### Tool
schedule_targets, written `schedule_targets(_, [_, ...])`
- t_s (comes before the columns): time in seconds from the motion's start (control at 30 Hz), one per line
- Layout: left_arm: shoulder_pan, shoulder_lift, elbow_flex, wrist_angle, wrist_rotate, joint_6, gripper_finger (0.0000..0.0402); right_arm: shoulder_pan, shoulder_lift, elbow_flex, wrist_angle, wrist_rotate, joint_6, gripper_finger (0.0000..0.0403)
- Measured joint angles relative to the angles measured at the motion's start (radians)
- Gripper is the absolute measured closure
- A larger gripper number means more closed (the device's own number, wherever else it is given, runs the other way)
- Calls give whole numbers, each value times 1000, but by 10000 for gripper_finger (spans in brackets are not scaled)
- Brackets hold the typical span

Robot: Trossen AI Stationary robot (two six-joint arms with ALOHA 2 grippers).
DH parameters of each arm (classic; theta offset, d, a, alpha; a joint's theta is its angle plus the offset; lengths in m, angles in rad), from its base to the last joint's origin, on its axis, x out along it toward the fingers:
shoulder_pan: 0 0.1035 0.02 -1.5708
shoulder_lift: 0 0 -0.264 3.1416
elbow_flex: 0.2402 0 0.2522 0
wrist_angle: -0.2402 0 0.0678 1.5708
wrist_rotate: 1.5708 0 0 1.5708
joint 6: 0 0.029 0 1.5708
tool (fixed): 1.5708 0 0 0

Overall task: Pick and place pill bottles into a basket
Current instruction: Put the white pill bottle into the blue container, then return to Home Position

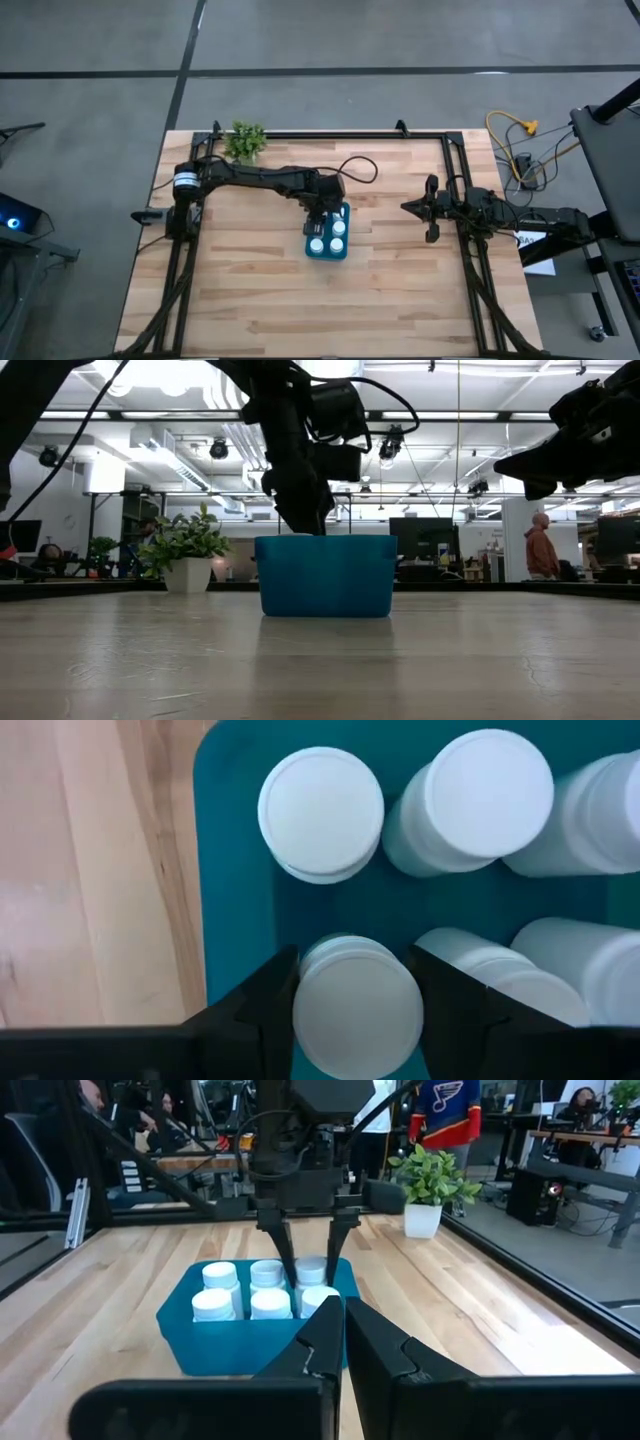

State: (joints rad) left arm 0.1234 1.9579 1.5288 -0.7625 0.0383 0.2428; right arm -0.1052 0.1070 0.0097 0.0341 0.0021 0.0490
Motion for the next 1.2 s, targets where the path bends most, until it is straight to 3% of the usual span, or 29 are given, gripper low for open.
schedule_targets(0.27, [1,0,0,-1,-18,0,190,0,0,0,0,0,2,394])
schedule_targets(0.67, [-1,-42,35,-47,-15,-2,181,0,0,0,1,0,4,394])
schedule_targets(0.97, [-1,-318,25,34,13,-58,180,0,-2,0,9,-2,4,394])
schedule_targets(1.2, [1,-604,-127,337,20,-152,179,0,-2,0,33,-1,1,394])
